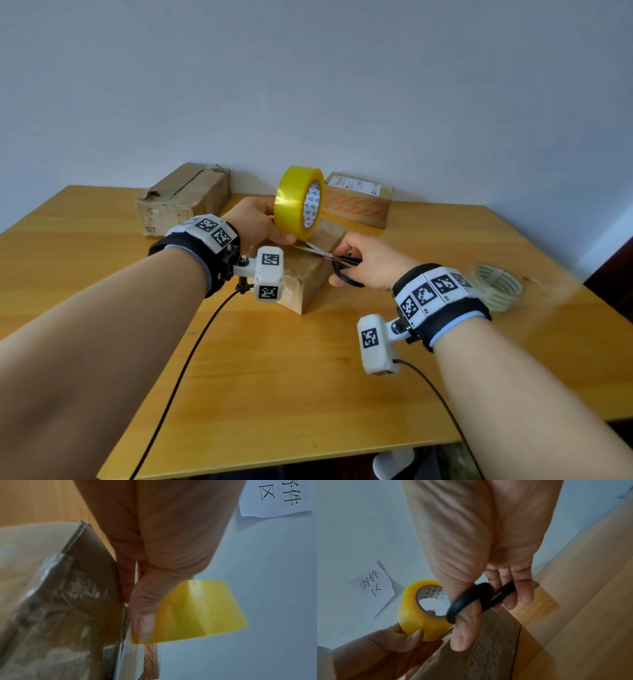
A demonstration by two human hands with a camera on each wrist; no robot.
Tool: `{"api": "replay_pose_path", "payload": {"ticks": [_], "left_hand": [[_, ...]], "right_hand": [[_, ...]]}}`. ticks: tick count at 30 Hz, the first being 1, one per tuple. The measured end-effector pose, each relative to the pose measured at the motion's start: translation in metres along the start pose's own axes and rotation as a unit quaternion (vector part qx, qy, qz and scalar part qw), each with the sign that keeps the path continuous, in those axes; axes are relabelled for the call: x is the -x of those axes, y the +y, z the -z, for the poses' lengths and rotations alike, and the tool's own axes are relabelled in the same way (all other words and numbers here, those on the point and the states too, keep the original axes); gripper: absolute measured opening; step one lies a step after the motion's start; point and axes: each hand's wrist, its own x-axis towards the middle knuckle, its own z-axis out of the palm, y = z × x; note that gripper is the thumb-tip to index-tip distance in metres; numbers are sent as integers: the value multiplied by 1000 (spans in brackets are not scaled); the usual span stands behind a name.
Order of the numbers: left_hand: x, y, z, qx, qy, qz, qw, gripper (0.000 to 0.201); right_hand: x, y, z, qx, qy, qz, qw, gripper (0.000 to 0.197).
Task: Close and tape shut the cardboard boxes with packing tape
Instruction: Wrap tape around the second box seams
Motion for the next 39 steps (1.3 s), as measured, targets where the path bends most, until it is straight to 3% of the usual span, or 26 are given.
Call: {"api": "replay_pose_path", "payload": {"ticks": [23,39], "left_hand": [[-1,-7,-13,113,56,-7,992,32],[-8,-16,-9,119,54,-8,991,38]], "right_hand": [[-10,-9,4,40,2,2,999,38],[-20,-11,13,75,34,16,996,37]]}}
